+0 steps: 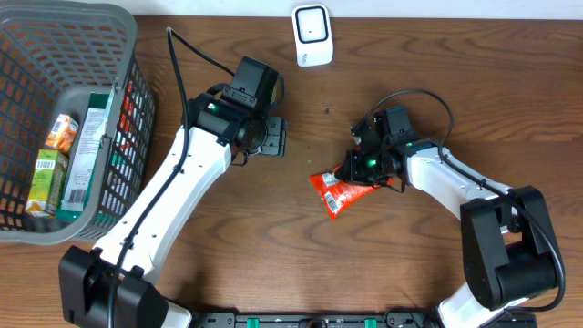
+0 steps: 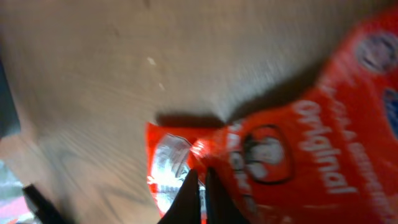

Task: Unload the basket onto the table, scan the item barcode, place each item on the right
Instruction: 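Grasp the red chip bag with the right gripper from the right side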

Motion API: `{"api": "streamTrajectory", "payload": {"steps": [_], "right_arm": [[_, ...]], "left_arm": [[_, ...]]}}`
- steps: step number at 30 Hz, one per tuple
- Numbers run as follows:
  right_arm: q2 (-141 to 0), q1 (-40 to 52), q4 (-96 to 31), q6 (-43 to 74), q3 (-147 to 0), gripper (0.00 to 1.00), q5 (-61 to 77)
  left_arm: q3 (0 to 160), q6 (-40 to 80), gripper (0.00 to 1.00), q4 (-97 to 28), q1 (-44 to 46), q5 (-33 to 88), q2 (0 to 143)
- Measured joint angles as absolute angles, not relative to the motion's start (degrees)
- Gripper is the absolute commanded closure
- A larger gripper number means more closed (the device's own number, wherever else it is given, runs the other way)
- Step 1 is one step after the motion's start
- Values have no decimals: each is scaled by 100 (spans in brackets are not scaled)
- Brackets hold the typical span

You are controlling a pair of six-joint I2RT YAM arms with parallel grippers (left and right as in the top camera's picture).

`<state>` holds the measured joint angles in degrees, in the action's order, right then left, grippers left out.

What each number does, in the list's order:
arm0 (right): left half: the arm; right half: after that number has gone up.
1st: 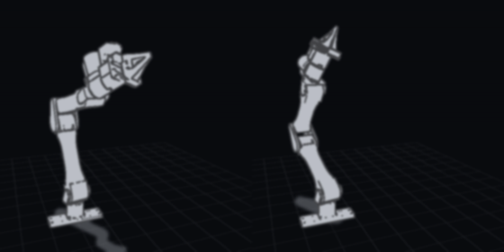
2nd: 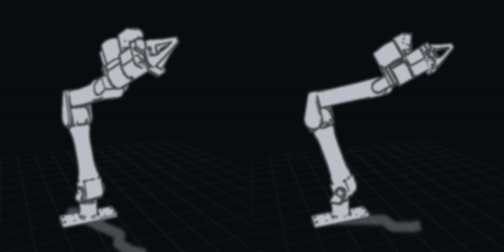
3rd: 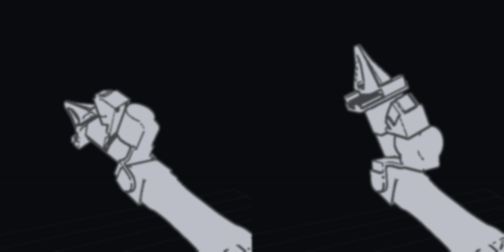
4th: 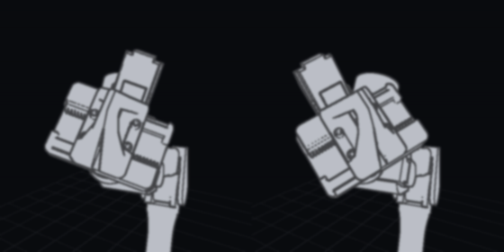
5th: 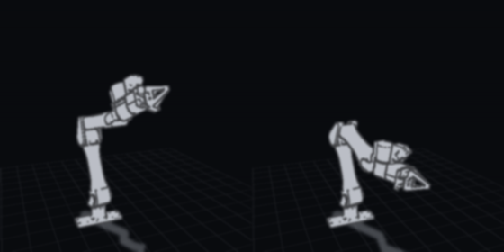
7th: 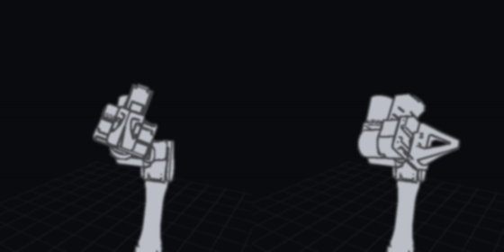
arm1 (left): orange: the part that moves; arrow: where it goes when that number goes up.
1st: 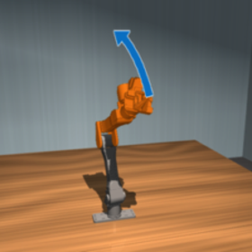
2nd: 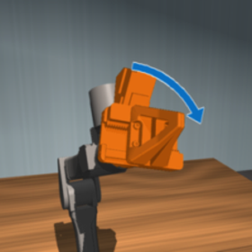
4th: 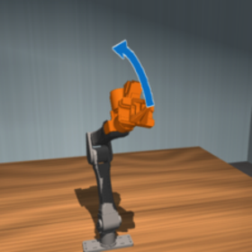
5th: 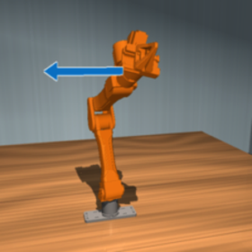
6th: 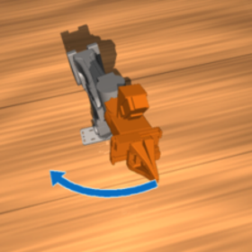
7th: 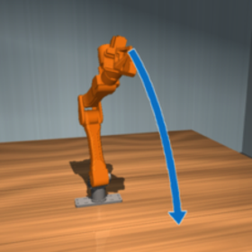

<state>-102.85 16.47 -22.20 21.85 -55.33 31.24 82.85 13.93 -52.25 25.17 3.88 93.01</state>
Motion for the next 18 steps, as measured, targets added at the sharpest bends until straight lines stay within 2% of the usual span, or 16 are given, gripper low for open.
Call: {"api": "streamTrajectory", "payload": {"steps": [6, 8, 11, 18], "right_arm": [[-10280, 1584, -2416, 2095, -5734, 73, 3140], [-10237, 1544, -2722, 2045, -5924, 62, 3223], [-10020, 1476, -3288, 1992, -6208, 51, 3321], [-9179, 1234, -4532, 2064, -6392, 51, 3253]], "left_arm": [[8285, 1393, 32, -5151, 2517, 388, 9301], [8285, 1393, 32, -5109, 2517, 388, 9301], [8285, 1393, 32, -5074, 2517, 388, 9301], [8285, 1354, 33, -4869, 2519, 574, 9421]]}}
